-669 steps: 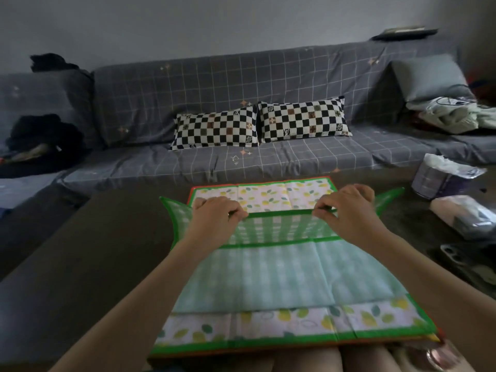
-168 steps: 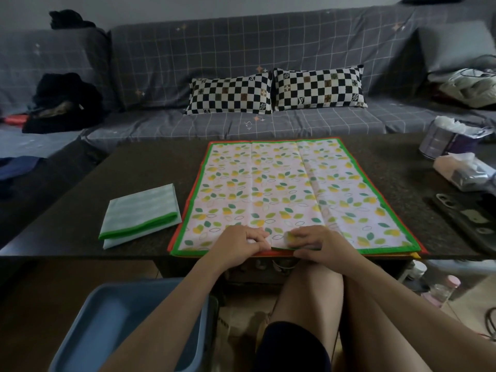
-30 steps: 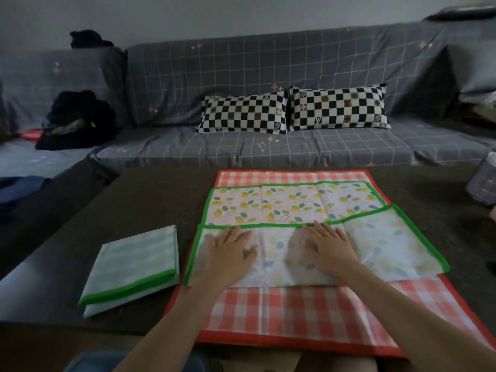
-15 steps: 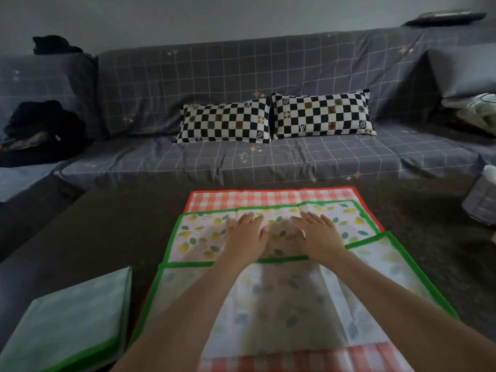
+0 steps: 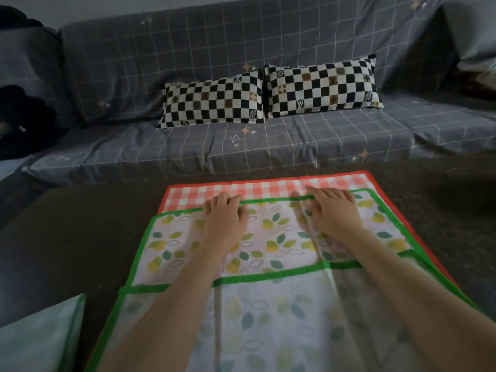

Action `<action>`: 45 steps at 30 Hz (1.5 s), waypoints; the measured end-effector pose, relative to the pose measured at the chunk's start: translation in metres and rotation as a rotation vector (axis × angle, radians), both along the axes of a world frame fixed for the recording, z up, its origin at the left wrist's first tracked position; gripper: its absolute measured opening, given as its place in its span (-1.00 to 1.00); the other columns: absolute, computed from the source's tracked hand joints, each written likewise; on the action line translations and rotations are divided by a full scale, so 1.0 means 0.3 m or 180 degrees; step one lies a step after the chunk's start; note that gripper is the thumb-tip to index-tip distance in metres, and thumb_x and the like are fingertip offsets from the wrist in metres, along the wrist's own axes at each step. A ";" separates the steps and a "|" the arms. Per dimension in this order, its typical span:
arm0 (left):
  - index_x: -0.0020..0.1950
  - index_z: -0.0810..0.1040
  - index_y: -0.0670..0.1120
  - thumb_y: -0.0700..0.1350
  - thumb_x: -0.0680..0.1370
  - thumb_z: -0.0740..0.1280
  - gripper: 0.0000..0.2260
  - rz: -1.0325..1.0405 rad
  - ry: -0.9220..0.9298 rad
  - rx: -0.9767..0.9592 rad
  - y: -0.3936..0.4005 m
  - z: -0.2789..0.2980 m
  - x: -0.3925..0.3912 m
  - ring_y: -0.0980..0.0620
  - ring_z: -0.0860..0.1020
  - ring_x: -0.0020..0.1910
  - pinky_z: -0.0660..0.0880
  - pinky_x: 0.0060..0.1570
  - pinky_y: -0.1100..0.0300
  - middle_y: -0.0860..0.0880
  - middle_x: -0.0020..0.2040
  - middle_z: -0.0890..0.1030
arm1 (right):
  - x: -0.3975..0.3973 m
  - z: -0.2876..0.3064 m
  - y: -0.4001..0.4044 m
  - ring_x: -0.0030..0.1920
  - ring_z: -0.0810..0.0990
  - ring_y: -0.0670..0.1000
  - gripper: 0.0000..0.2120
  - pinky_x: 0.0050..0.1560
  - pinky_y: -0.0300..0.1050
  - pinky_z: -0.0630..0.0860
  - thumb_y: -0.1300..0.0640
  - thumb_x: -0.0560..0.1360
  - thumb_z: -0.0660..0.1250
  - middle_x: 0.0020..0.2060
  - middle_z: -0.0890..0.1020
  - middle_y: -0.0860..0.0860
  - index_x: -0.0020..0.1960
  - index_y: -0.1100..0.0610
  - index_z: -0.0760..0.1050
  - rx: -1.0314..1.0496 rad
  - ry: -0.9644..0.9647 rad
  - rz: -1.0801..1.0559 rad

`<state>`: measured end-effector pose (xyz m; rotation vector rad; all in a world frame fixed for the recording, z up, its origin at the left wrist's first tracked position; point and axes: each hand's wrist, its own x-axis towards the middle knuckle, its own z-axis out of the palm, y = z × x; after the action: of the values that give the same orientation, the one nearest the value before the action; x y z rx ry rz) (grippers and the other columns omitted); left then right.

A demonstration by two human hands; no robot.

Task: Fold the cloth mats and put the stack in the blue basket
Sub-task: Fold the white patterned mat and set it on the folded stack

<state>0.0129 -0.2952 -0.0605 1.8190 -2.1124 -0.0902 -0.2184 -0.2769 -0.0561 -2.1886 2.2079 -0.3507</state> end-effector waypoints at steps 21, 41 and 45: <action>-0.08 0.57 -0.02 0.07 0.57 0.27 -0.81 -0.0581 0.0217 -0.1043 0.252 0.393 0.084 0.09 0.50 -0.09 0.36 0.11 0.11 0.11 -0.14 0.57 | -0.081 0.354 0.265 0.16 0.44 0.06 -0.80 0.31 -0.05 0.01 0.02 0.55 0.25 -0.05 0.64 -0.01 0.01 0.06 0.61 -0.1378 -0.0140 0.0354; -0.20 0.64 0.05 0.01 0.50 0.39 -0.90 -0.1017 0.0216 -0.0334 0.887 0.194 0.170 0.21 0.42 -0.22 0.28 -0.22 0.41 0.18 -0.27 0.53 | -0.069 0.189 0.906 0.08 0.54 -0.09 -0.88 0.31 -0.11 0.14 -0.02 0.50 0.33 -0.09 0.65 -0.19 -0.10 -0.06 0.64 -0.0797 -0.0032 0.0795; -0.24 0.64 0.05 0.02 0.49 0.40 -0.88 -0.1065 0.0238 -0.0312 0.914 0.107 0.166 0.19 0.43 -0.21 0.31 -0.15 0.31 0.17 -0.27 0.57 | -0.074 0.119 0.930 0.26 0.47 -0.11 -0.85 0.32 -0.21 0.14 -0.01 0.52 0.29 0.12 0.61 -0.18 -0.03 -0.05 0.63 -0.0521 -0.0199 0.0814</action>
<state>0.0627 -0.0211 -0.0284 1.3733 -2.3037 -0.1324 -0.2407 0.0020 -0.0205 -2.4669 1.8987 -0.5998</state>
